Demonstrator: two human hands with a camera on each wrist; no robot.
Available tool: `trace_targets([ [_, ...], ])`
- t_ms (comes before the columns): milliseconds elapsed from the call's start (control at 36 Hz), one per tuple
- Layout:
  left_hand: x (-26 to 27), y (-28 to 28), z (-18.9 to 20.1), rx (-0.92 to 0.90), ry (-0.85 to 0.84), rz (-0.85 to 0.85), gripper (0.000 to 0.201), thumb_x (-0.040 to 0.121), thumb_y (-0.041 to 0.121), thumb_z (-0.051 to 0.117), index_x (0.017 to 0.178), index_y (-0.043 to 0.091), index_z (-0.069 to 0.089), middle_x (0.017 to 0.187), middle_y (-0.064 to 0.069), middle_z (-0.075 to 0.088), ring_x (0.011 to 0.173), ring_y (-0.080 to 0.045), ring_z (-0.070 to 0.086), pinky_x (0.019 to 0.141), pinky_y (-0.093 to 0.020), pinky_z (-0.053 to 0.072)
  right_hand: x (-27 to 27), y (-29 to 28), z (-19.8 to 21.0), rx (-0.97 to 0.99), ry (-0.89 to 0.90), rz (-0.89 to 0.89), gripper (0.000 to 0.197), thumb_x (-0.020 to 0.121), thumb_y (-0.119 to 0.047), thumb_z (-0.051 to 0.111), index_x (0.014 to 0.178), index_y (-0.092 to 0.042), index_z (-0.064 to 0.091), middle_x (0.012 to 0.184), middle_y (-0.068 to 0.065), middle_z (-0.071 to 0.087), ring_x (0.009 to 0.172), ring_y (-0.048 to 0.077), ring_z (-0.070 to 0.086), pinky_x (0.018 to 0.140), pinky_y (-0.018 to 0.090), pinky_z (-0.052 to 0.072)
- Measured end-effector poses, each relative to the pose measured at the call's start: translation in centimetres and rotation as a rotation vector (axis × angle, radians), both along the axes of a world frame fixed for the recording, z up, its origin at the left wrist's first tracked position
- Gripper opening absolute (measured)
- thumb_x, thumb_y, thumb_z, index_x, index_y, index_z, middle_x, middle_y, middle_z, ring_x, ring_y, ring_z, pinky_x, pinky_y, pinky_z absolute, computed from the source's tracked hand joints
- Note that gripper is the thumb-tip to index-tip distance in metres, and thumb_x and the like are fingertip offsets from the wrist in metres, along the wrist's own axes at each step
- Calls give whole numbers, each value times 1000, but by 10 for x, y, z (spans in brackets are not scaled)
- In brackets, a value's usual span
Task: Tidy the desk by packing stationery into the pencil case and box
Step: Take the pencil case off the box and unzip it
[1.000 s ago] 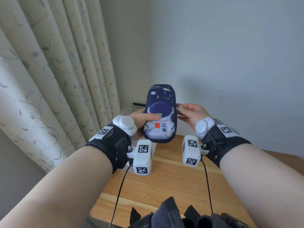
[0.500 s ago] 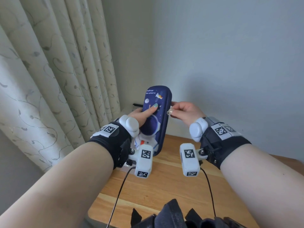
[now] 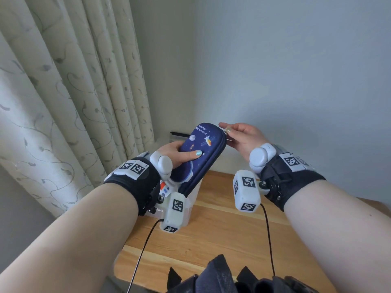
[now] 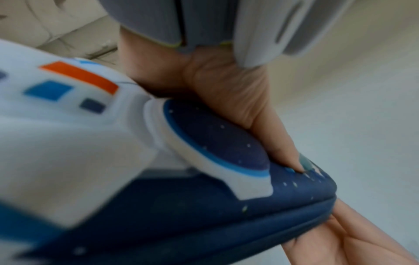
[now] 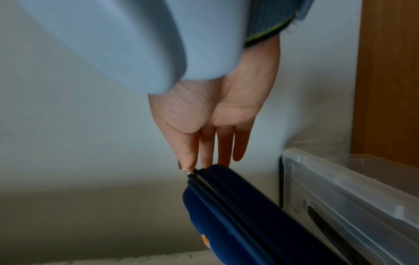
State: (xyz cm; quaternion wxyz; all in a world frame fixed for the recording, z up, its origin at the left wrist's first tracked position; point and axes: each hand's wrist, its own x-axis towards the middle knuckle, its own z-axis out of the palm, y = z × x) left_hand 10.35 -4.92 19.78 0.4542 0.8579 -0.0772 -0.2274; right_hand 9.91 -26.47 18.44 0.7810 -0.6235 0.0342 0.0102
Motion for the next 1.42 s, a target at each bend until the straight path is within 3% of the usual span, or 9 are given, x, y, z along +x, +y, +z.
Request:
trace_targets([
  [167,-4,-24,-28,213,-41,-153,40,66,46,81,97,41,56,95,15,67,91,-8,64,80,-20,42,-18,-25,-26,0,119,-34,16,92,-4,55,81,-7,65,87,4,71,72,14,67,68,23,54],
  [306,-14,-36,-51,284,-33,-238,46,64,43,83,101,38,56,87,20,64,86,-8,62,80,-21,42,-30,-41,-47,29,243,-11,12,91,-1,55,82,-5,61,64,0,69,55,12,65,54,21,53],
  [750,-23,-53,-74,585,-55,-619,62,54,61,81,105,36,56,89,16,64,83,-11,61,68,-24,44,-38,-37,-99,-476,391,295,10,84,-16,70,78,-24,69,61,-11,69,60,6,61,67,24,50],
  [833,-23,-54,-85,538,3,-533,55,56,58,82,99,34,57,87,13,65,81,-11,61,68,-24,44,-37,-37,-100,-489,384,262,10,86,-20,68,76,-25,67,59,-12,68,51,-1,60,61,18,50],
  [944,-25,-57,-101,410,58,-353,48,65,53,79,103,28,62,96,9,68,90,-15,63,82,-27,46,-39,-40,-104,-453,386,75,19,89,-33,61,77,-21,69,78,2,69,71,15,62,74,26,47],
  [1028,-26,-55,-110,259,120,-178,41,70,54,74,99,26,64,96,7,70,87,-13,64,84,-25,45,-46,-40,-110,-115,547,-10,30,91,-45,55,86,-18,66,87,10,66,81,26,62,81,39,52],
  [1167,-34,-67,-138,38,279,45,80,54,79,66,105,17,66,96,-1,74,89,-21,71,96,-43,50,-70,-46,-118,133,624,138,54,81,-66,47,97,-17,61,81,7,66,78,27,66,84,43,53],
  [1333,-51,-120,-141,-27,338,171,43,80,57,62,104,21,63,91,2,69,82,-16,65,78,-25,47,-103,-60,-120,52,651,139,40,93,-36,55,123,-12,55,108,16,64,82,33,66,70,42,56],
  [1417,-62,-155,-145,-26,361,196,60,83,56,58,129,16,53,113,-4,67,94,-21,63,77,-25,40,-118,-78,-124,-1,683,47,44,93,-40,53,123,-9,56,102,15,65,77,32,66,65,39,56],
])
